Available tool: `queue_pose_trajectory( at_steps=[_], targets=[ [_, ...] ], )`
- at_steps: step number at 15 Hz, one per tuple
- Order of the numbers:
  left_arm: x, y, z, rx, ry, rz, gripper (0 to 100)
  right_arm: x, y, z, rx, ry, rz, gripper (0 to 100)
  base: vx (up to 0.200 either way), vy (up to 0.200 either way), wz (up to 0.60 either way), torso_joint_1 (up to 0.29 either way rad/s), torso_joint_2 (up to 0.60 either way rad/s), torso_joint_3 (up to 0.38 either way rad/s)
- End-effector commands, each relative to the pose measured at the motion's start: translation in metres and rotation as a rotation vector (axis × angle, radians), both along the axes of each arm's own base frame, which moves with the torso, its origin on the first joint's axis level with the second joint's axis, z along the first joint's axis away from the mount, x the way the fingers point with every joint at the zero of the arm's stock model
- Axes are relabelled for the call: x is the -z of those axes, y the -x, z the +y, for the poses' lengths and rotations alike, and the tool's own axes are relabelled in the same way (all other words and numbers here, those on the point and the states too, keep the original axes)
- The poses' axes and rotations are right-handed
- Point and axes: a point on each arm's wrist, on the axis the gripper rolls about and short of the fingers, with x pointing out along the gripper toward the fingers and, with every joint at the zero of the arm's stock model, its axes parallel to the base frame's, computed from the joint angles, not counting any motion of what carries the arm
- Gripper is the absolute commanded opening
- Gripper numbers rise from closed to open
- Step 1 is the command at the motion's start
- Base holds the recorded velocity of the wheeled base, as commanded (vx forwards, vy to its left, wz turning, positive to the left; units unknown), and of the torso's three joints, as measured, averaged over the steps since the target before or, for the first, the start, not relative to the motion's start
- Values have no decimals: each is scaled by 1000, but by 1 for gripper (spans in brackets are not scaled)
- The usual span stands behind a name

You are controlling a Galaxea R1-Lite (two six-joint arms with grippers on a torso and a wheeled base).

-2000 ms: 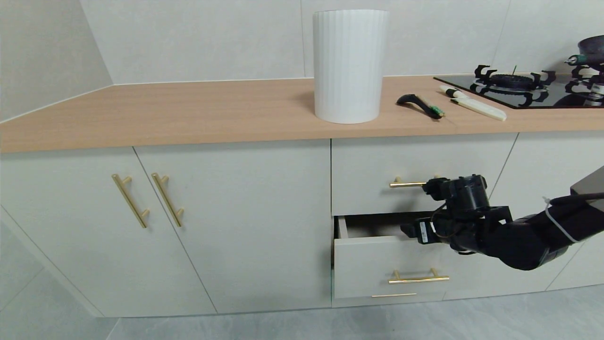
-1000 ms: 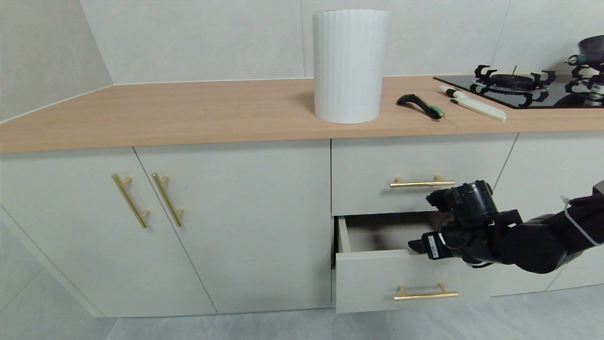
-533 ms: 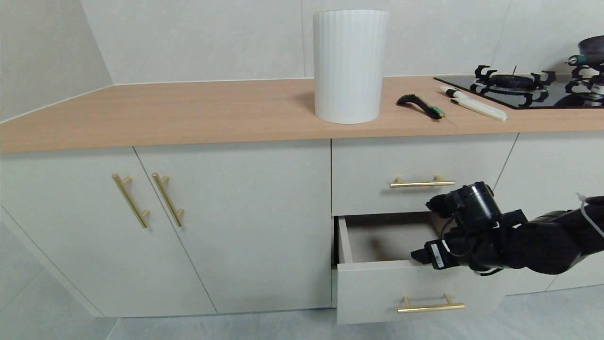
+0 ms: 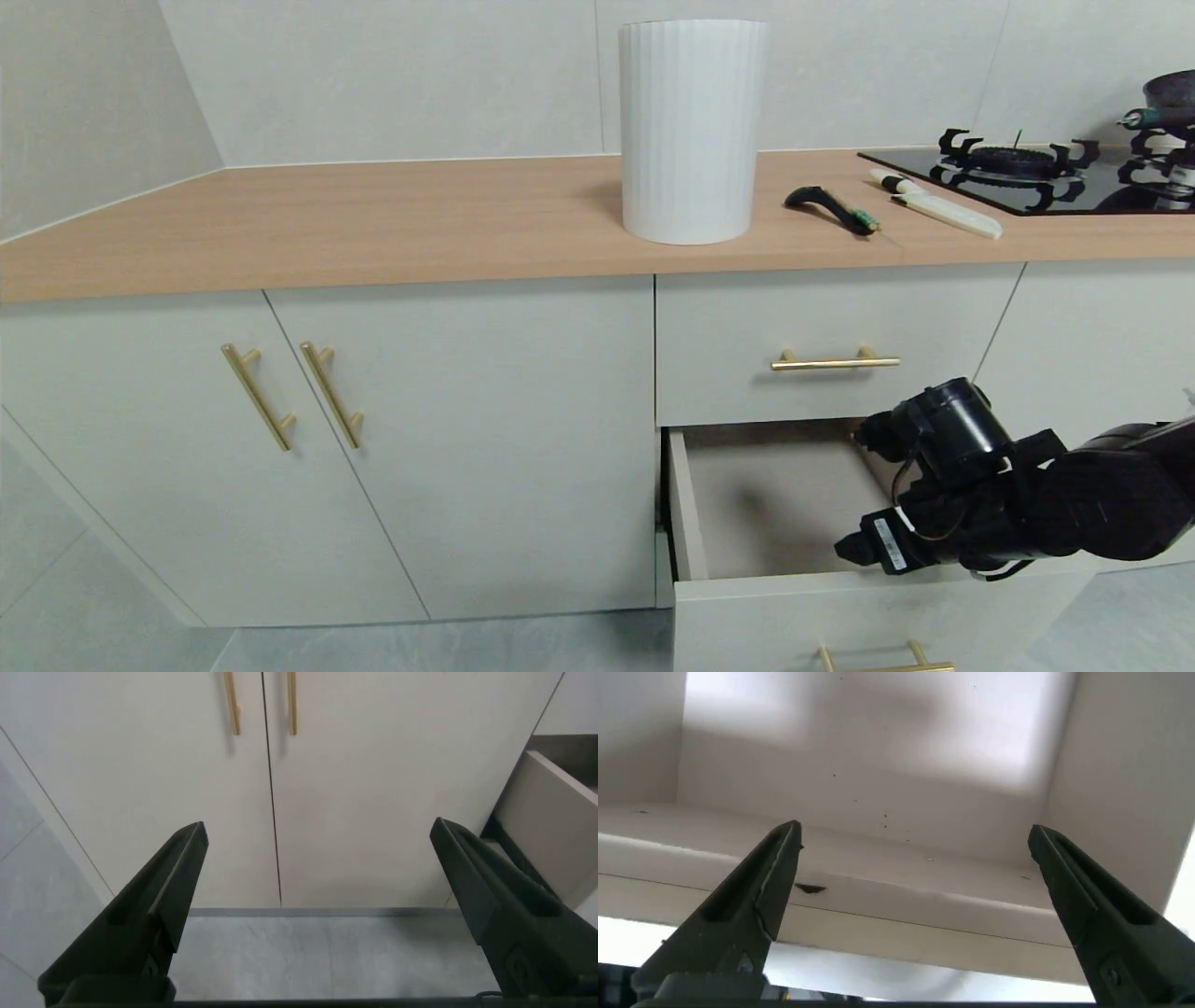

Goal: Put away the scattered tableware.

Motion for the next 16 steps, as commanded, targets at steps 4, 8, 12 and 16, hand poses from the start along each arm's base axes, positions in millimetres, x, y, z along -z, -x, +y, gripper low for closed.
queue_pose_trajectory(
  at_steps=[4,8,12,16],
  targets=[
    [0,0,0,0,0,1,100,-6,21,0,-30,42,99,100,0,0,0,0,0,0],
    [0,0,0,0,0,1,100,-2,37,2,-63,102,220,100,0,0,0,0,0,0],
    [0,0,0,0,0,1,100,2,49,7,-105,153,303,100,0,0,0,0,0,0],
    [0,0,0,0,0,1,100,3,55,6,-140,193,359,100,0,0,0,0,0,0]
  ],
)
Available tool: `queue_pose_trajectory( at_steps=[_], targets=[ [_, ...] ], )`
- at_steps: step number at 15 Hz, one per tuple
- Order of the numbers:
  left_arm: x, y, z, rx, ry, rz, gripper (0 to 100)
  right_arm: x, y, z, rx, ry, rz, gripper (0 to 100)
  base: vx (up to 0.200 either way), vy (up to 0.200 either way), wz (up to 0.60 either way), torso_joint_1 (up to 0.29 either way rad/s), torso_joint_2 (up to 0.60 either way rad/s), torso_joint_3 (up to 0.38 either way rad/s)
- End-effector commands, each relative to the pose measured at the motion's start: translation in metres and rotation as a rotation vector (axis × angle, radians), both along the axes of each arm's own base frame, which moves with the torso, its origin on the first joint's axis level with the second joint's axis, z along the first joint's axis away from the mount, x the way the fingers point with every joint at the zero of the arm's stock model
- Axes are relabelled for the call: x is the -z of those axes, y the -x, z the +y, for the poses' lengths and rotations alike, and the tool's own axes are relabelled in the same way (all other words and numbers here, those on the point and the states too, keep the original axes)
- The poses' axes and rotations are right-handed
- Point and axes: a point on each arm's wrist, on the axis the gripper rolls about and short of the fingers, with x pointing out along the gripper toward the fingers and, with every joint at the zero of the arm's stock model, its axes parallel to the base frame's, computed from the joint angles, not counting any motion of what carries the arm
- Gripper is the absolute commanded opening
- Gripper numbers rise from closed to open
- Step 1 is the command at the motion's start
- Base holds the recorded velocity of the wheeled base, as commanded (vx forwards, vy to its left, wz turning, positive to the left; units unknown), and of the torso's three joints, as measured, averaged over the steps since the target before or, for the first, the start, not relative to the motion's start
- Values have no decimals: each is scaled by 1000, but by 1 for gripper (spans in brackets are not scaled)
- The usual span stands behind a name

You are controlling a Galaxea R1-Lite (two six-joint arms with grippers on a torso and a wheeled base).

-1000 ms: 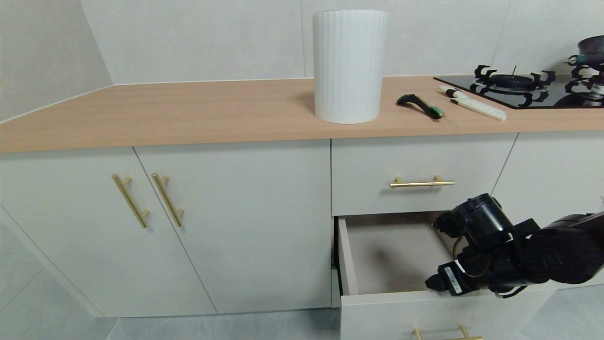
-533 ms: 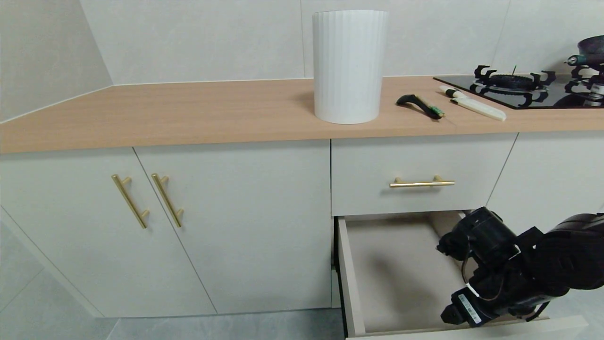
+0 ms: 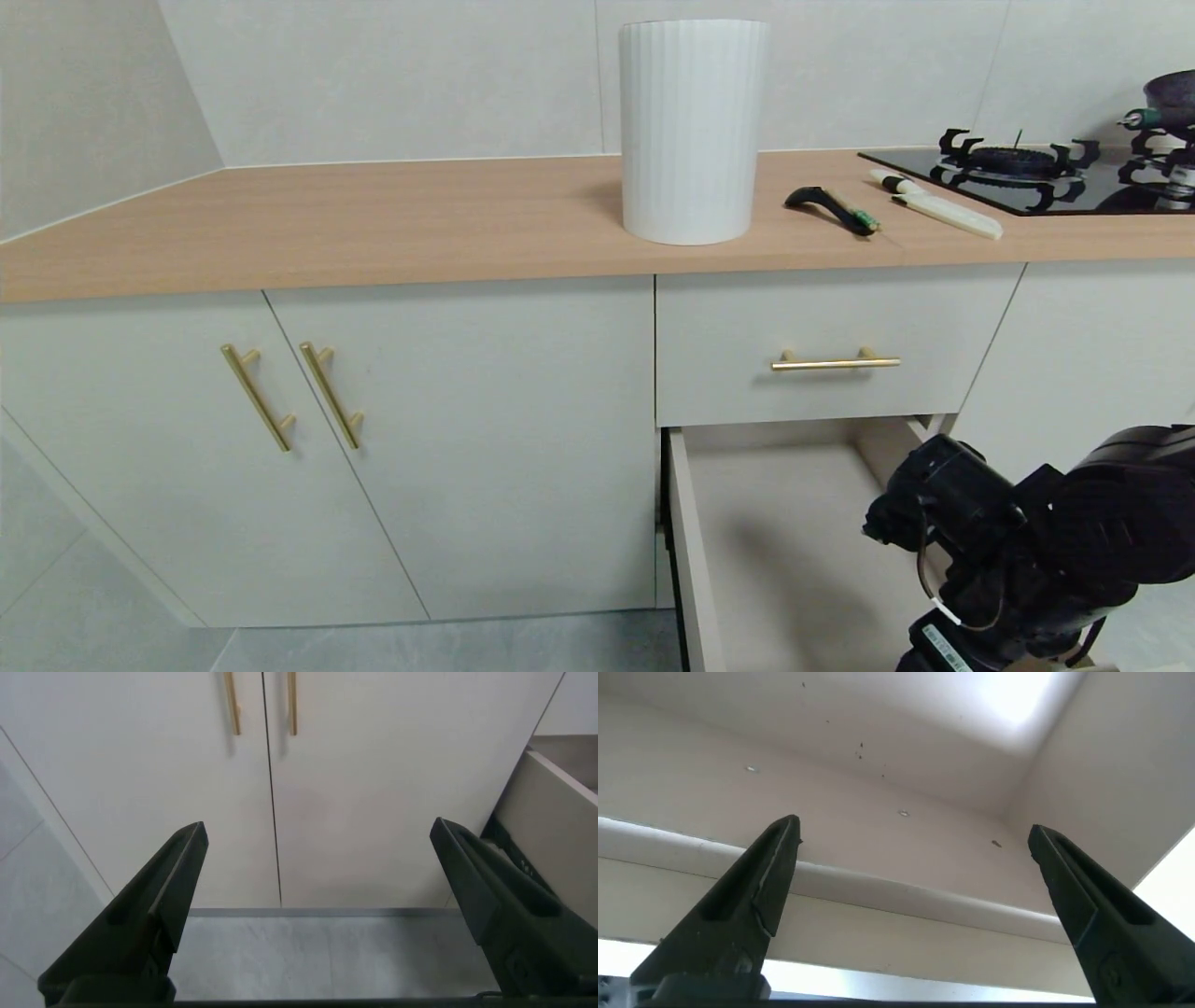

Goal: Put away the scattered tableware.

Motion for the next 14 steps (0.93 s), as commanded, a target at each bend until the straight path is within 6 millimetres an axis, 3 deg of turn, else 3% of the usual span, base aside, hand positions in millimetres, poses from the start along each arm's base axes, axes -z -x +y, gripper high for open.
queue_pose_trajectory(
  at_steps=[1,10,12,14],
  targets=[
    [0,0,0,0,1,1,100,1,3,2,-16,9,16,100,0,0,0,0,0,0],
    [0,0,0,0,1,1,100,2,11,2,-64,51,81,100,0,0,0,0,0,0],
    [0,0,0,0,1,1,100,-32,9,3,-57,-25,-61,100,0,0,0,0,0,0],
    [0,0,0,0,1,1,100,-87,7,0,-44,-121,-227,100,0,0,0,0,0,0]
  ],
)
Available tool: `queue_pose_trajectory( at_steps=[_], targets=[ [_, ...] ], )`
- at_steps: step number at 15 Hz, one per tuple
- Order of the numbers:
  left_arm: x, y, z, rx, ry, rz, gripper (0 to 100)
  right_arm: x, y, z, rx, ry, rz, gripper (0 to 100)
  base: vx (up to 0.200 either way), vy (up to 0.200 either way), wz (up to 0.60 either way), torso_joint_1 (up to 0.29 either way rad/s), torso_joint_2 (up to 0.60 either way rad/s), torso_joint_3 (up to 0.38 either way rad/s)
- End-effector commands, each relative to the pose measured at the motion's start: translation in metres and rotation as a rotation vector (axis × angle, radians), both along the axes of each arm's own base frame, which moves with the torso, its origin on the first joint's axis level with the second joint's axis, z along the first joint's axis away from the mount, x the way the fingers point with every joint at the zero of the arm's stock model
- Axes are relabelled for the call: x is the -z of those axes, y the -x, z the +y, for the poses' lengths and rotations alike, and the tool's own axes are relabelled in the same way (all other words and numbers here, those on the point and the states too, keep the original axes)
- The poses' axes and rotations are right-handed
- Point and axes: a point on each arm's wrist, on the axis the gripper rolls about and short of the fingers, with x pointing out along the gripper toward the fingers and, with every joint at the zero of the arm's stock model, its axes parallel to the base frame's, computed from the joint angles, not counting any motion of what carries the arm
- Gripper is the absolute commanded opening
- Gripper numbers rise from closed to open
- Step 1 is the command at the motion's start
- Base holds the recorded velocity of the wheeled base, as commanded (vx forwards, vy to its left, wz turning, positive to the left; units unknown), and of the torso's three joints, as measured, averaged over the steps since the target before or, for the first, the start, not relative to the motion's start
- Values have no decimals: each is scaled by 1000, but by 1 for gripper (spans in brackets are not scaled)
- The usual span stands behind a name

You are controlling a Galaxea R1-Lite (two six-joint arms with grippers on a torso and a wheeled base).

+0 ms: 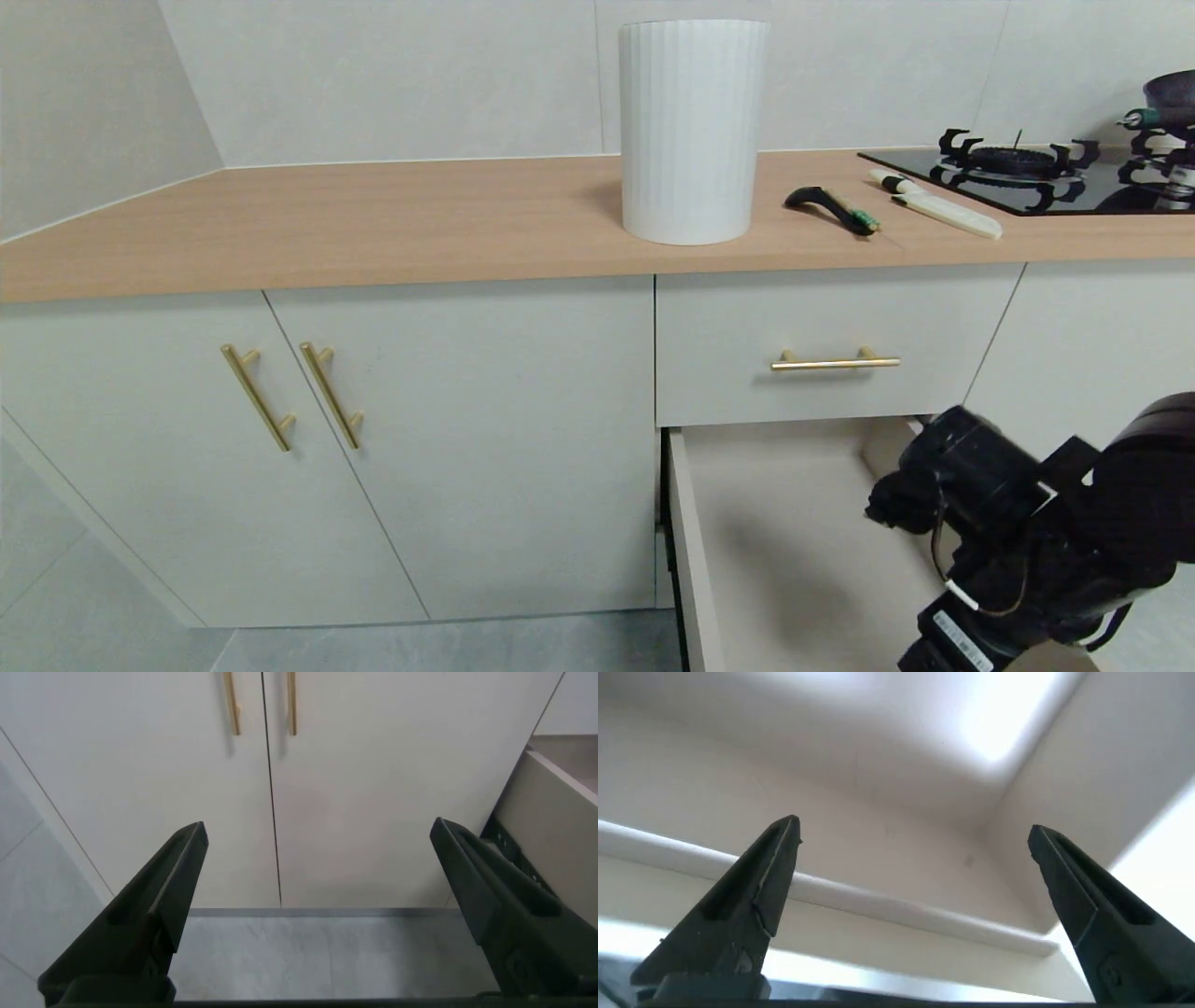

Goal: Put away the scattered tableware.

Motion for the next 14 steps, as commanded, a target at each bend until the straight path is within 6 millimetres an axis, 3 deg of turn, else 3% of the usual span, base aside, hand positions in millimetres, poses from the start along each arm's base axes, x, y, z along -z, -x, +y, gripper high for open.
queue_pose_trajectory(
  at_steps=[1,3,4,11,14],
  targets=[
    [0,0,0,0,0,1,100,-79,-2,-7,25,-127,-204,100,0,0,0,0,0,0],
    [0,0,0,0,0,1,100,-122,-3,-15,54,-155,-242,100,0,0,0,0,0,0],
    [0,0,0,0,2,1,100,-127,-3,-19,69,-158,-251,100,0,0,0,0,0,0],
    [0,0,0,0,2,1,100,-143,3,-33,112,-199,-348,100,0,0,0,0,0,0],
    [0,0,0,0,2,1,100,-143,2,-33,113,-202,-355,100,0,0,0,15,-193,-260]
  ],
)
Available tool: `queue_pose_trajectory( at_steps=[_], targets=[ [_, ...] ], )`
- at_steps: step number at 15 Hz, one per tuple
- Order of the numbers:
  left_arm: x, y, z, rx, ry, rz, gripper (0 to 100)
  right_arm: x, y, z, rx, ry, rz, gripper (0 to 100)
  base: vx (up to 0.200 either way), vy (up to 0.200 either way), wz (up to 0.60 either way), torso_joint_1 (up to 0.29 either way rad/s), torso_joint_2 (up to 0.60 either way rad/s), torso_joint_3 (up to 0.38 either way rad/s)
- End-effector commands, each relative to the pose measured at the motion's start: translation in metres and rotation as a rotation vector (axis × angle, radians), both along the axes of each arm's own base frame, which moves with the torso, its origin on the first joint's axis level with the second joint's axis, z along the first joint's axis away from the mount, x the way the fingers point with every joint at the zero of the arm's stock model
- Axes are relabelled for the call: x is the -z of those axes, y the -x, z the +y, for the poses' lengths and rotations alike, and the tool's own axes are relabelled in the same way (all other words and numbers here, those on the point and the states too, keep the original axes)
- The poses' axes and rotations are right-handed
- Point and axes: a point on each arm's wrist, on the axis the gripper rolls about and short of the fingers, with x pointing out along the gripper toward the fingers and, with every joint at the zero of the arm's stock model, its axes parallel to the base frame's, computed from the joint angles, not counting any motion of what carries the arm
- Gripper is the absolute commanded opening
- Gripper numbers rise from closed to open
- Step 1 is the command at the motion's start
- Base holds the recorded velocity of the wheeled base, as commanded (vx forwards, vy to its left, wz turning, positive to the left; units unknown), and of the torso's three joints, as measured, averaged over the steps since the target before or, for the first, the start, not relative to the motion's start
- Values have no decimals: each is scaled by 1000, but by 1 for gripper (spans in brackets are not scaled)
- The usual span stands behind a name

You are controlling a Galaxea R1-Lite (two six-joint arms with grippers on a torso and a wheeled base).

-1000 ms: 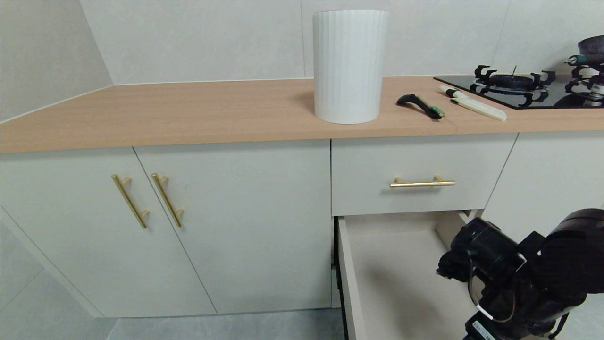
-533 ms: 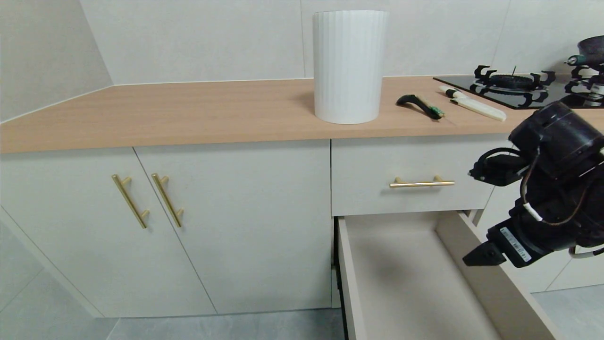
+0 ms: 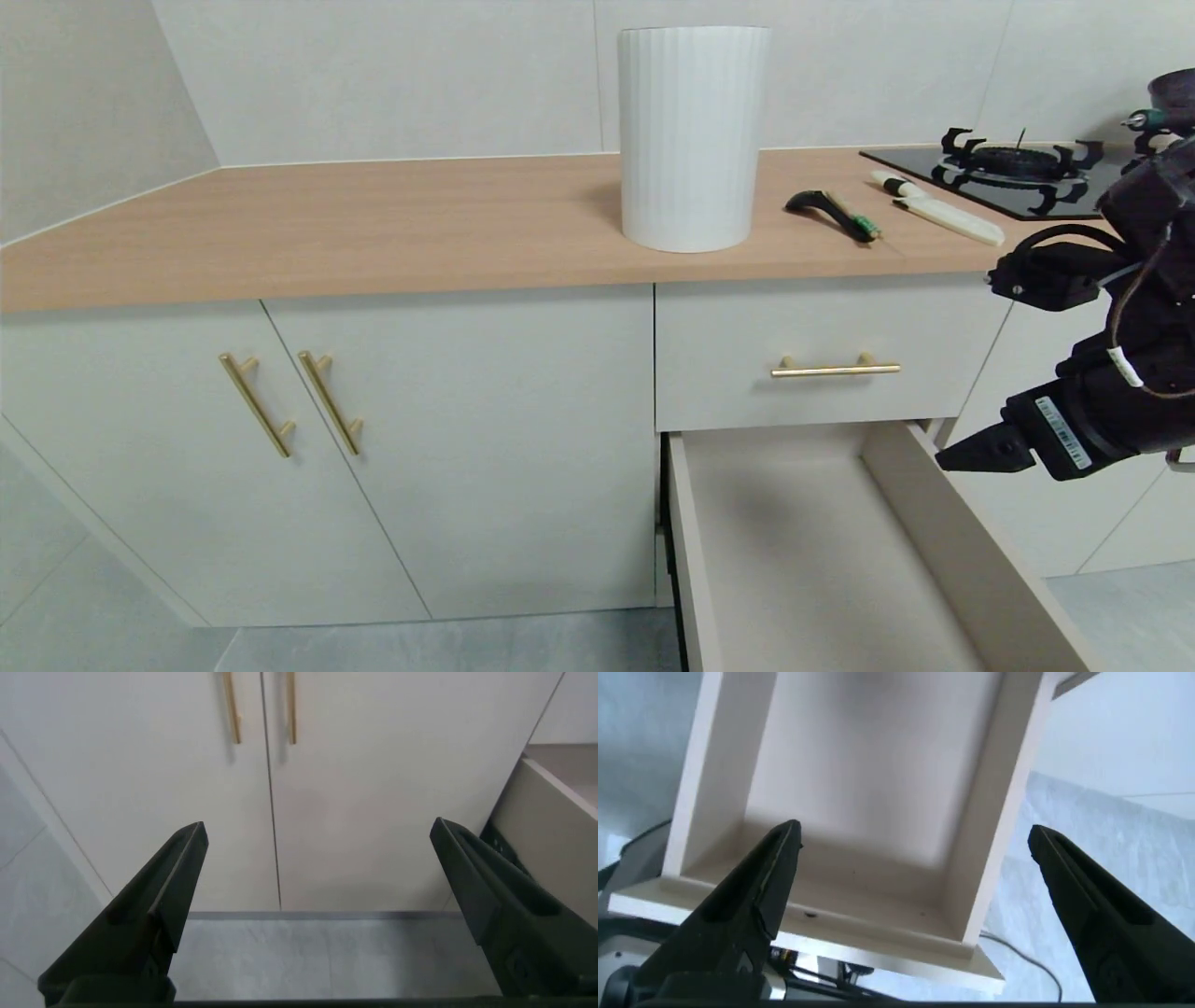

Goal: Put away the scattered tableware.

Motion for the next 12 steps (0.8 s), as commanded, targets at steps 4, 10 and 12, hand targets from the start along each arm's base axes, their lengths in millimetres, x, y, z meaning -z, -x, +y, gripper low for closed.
queue_pose_trajectory(
  at_steps=[4,10,12],
  targets=[
    [0,0,0,0,1,-1,100,-1,-3,1,2,-12,-27,100,0,0,0,74,-483,-353],
    [0,0,0,0,1,-1,100,-21,-28,9,-12,-131,-192,100,0,0,0,97,-338,-238],
    [0,0,0,0,-1,-1,100,-45,-56,11,7,-170,-275,100,0,0,0,11,-30,-21]
  ],
)
